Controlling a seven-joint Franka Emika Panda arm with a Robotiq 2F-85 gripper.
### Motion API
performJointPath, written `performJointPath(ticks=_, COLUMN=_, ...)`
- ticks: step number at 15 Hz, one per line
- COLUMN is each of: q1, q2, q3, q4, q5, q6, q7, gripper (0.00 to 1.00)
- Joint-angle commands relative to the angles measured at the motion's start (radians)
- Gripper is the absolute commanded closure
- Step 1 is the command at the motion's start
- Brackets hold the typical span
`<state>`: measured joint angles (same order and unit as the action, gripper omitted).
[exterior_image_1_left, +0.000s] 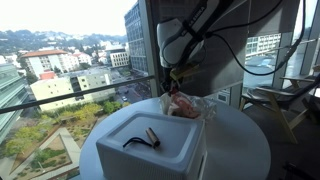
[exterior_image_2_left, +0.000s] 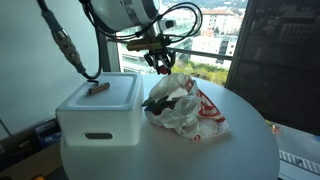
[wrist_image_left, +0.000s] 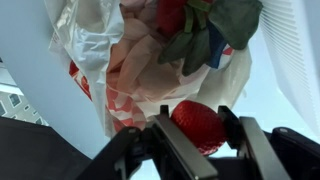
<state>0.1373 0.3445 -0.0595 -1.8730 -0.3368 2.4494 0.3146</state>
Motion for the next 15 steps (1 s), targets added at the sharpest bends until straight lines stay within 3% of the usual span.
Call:
performJointPath(ticks=1, q1=-0.020, q2=0.063, q3=-0.029, q4=0.008, q5=0.016, q6=0.070, q7=0.060, gripper=0.73)
performJointPath(ticks=5, q1=-0.024, q2=0.187, q3=-0.061, q4=0.090, q5=0.044, q6=0.059, q7=0.108, gripper=0.73)
performJointPath(ticks=11, q1=-0.001, q2=0.321, q3=-0.132, q4=0.182, q5=0.027, q6=0.170, q7=0.140, gripper=0.73)
performJointPath(ticks=12, q1=0.007, q2=0.327, q3=-0.144, q4=0.185, q5=0.023, q6=0.190, q7=0.137, gripper=0.23)
performJointPath(ticks=13, q1=0.020, q2=0.324, q3=-0.161, q4=0.178, q5=0.012, q6=0.221, q7=0.140, gripper=0.23)
performJointPath(ticks=15, q1=0.047, q2=0.306, q3=-0.190, q4=0.159, q5=0.000, q6=0.255, q7=0.140, gripper=0.10)
